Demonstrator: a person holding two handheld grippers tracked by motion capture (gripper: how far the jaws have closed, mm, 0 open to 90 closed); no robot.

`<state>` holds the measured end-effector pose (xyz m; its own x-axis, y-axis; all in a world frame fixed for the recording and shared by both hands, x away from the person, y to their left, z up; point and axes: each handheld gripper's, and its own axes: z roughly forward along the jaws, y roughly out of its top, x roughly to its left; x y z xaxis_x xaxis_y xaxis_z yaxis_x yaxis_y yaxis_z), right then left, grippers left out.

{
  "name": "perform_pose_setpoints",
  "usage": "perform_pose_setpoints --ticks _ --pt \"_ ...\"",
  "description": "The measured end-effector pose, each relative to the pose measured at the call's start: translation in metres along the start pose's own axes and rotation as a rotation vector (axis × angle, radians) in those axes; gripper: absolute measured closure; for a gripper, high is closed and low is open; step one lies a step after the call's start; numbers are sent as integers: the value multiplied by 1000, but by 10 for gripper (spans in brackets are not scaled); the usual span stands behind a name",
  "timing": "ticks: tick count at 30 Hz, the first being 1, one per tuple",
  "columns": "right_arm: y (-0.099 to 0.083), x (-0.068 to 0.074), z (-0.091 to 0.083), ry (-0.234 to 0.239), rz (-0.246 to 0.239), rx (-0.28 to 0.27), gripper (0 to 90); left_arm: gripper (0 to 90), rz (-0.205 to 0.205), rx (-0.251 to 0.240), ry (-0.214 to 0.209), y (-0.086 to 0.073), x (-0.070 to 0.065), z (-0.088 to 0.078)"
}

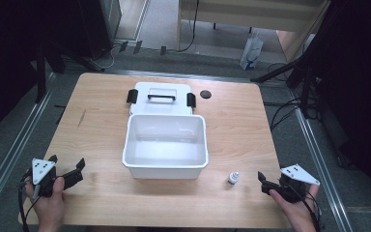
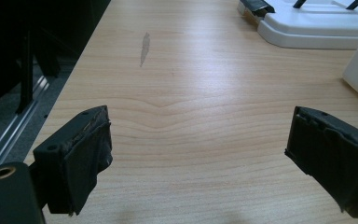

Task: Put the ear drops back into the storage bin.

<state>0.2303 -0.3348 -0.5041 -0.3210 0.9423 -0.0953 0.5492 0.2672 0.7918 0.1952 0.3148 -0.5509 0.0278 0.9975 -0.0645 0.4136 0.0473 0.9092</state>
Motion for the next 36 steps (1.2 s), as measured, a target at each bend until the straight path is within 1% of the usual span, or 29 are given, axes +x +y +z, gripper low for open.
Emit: perform_pose_setpoints --ticks 1,2,4,6,9,10,11,12,18,22,24,25,26,27,29,30,32,34,36 --pt "0 0 0 0 0 0 163 74 0 0 0 0 0 0" --pt "6 0 1 11 -38 39 168 73 6 -3 4 0 -1 0" --pt "13 0 1 25 -76 67 178 74 6 -3 3 0 -1 0" --pt "20 0 1 45 -94 97 180 74 1 -1 1 0 0 0" --pt "30 3 3 68 -138 140 191 73 -7 -2 -2 0 1 0" --pt "34 5 4 84 -154 156 195 73 -7 -2 -2 0 1 0" --pt "36 6 4 89 -168 164 202 74 -7 -2 -2 0 1 0" --pt "40 9 5 108 -187 182 201 73 -5 0 0 0 0 0" --pt "53 23 12 171 -280 263 199 74 -12 1 -2 0 2 1" --pt "59 30 16 191 -331 302 199 73 -15 2 -2 0 2 1" --pt "63 33 18 201 -363 332 200 73 -14 4 -3 0 2 1" --pt "64 35 18 197 -364 350 201 74 -14 4 -3 0 2 1" --pt "65 36 18 201 -386 369 206 73 -14 6 -2 1 2 1" --pt "67 37 18 205 -396 381 207 73 -14 6 -3 1 2 1" --pt "71 41 17 219 -430 406 209 73 -15 4 -3 0 2 1" --pt "73 42 16 226 -441 410 210 74 -15 4 -3 1 2 1" --pt "77 44 15 239 -460 435 210 74 -13 6 -1 1 2 1" --pt "81 45 15 247 -475 443 210 74 -13 6 -1 1 2 1" --pt "85 47 14 243 -502 465 208 74 -13 6 0 1 2 1"
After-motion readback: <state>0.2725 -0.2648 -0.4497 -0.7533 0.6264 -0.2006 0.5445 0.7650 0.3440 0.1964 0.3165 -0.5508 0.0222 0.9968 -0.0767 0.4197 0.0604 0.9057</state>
